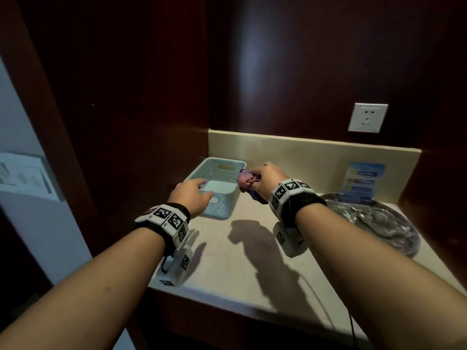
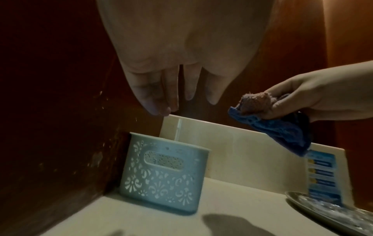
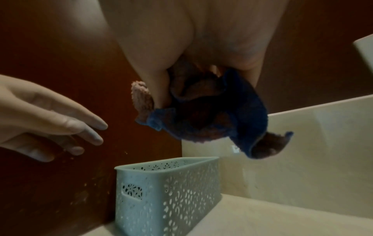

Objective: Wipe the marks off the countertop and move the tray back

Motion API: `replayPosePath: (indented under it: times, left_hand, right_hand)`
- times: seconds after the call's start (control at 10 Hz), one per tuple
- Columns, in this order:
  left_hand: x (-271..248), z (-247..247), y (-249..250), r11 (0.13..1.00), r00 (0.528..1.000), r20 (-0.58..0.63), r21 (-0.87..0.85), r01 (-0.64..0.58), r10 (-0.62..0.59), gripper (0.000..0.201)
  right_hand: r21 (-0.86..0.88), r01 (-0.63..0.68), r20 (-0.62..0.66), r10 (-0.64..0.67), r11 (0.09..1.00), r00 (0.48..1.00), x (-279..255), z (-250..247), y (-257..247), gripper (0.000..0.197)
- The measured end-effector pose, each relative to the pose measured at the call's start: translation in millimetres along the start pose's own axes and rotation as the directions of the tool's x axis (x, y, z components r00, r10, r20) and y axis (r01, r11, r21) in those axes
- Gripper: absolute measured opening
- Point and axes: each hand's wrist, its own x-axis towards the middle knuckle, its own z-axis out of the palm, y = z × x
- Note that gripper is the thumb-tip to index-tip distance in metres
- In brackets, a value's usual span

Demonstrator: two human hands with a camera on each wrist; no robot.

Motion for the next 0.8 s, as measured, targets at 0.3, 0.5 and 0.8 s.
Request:
replayPosePath:
  times: [0.3,0.5,0.8]
  left_hand:
    - [52,-4,11,0.97,0.998,-0.06,0.243,0.032,-0.018,0.041]
    - [71,2,4,0.927,0.998,-0.012,0.37,0.056,-0.056,0.037]
    - [87,10,-15,0.941,0.998,-0.012,0.333,0.064,-0.063,0.043]
  right_hand:
    - [-0.123,0.167,0.09,-0.157,0.978,0.983,105,14,-10,0.027]
    - [-0.095,0.203,0.179,-0.184,0.975,0.967,140,44,-26,0.026]
    - [-0.192,0.13,0.366,-0.053,0.973,0.929,159,72,-38,0.041]
